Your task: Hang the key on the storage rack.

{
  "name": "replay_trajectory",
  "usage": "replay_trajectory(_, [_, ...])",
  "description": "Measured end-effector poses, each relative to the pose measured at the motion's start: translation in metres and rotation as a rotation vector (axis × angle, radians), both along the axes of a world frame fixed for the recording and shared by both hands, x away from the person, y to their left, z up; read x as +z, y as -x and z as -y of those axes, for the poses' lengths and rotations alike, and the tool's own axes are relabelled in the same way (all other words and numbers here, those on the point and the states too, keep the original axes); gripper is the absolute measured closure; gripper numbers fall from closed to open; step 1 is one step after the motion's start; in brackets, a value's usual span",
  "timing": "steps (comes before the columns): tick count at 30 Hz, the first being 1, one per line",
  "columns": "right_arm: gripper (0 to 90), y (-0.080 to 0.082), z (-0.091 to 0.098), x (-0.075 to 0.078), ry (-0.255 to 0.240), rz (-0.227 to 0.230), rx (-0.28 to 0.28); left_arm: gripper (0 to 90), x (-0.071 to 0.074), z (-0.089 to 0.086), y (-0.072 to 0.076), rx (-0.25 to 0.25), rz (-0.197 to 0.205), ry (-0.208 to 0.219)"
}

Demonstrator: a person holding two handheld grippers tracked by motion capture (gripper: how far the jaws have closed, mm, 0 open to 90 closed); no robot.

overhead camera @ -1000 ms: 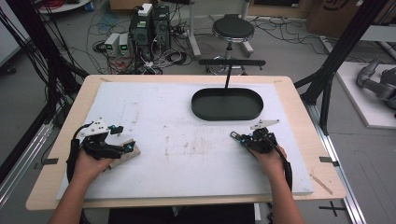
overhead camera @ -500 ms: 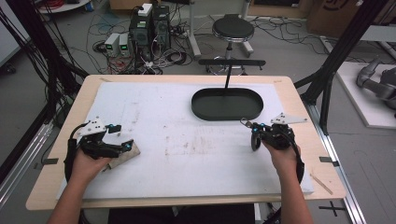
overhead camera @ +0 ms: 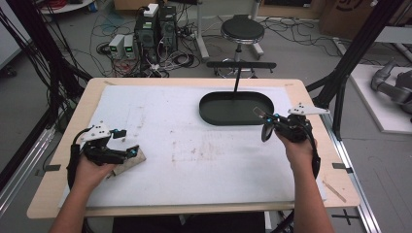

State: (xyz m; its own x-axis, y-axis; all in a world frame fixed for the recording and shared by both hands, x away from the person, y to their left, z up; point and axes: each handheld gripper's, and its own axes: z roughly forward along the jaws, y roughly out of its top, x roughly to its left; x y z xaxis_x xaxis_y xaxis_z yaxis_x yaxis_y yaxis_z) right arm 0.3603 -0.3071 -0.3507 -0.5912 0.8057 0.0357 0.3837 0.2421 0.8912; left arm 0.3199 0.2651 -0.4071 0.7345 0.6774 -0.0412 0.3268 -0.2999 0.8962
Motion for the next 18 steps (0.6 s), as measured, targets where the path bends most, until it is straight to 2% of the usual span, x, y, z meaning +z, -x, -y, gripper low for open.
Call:
replay_trajectory(10, [85.9,-0.023,-0.010,0.024,-0.020,0.026,0.011,17.1,0.000,0.001,0.000,0.003,-0.001,0.005])
replay_trajectory(18, [85.8,-0.043,-0.016,0.032,-0.020,0.025,-0.005,17.1,0.000,0.000,0.000,0.000,0.000,-0.003])
